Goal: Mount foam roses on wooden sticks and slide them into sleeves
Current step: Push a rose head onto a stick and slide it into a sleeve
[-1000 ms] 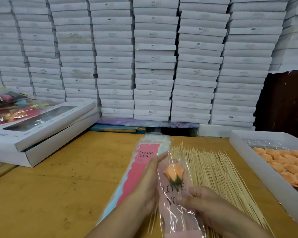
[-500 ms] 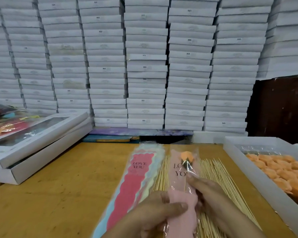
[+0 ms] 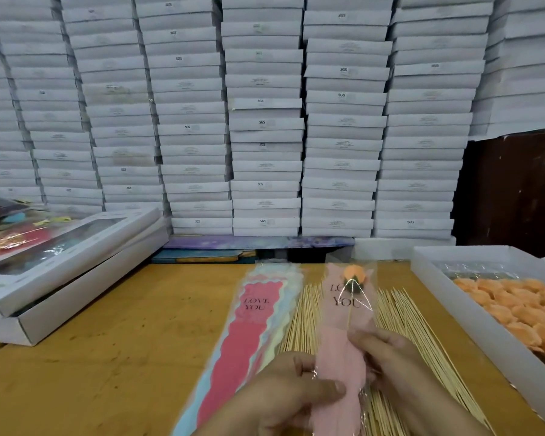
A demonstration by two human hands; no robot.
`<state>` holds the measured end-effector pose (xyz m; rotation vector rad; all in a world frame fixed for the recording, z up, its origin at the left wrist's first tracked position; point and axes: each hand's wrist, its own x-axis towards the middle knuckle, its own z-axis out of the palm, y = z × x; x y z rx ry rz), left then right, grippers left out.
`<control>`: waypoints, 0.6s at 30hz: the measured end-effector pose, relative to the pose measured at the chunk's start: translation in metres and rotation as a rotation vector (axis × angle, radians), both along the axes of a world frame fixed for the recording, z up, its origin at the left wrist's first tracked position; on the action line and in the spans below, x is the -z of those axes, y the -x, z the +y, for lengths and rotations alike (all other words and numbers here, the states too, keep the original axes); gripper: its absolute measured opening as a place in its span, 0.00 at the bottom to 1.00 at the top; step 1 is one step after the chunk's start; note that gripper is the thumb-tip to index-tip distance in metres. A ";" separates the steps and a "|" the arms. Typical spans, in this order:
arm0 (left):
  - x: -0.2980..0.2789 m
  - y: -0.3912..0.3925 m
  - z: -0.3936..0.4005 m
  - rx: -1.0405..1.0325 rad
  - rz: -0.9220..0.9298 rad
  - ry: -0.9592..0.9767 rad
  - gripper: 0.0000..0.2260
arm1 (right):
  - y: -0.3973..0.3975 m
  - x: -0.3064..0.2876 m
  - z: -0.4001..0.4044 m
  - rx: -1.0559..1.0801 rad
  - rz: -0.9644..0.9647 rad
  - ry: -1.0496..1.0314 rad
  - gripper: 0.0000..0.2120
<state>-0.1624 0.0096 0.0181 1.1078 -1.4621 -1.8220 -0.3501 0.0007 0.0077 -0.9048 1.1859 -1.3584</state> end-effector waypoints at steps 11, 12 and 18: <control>-0.006 -0.002 0.004 0.028 0.029 -0.018 0.11 | 0.005 0.003 -0.003 0.003 -0.049 0.067 0.17; -0.008 -0.002 0.004 -0.011 0.023 -0.017 0.14 | 0.005 0.003 -0.004 -0.009 -0.075 0.060 0.17; -0.034 -0.025 -0.009 -0.250 -0.021 0.049 0.11 | 0.015 0.002 -0.011 0.014 -0.197 -0.017 0.12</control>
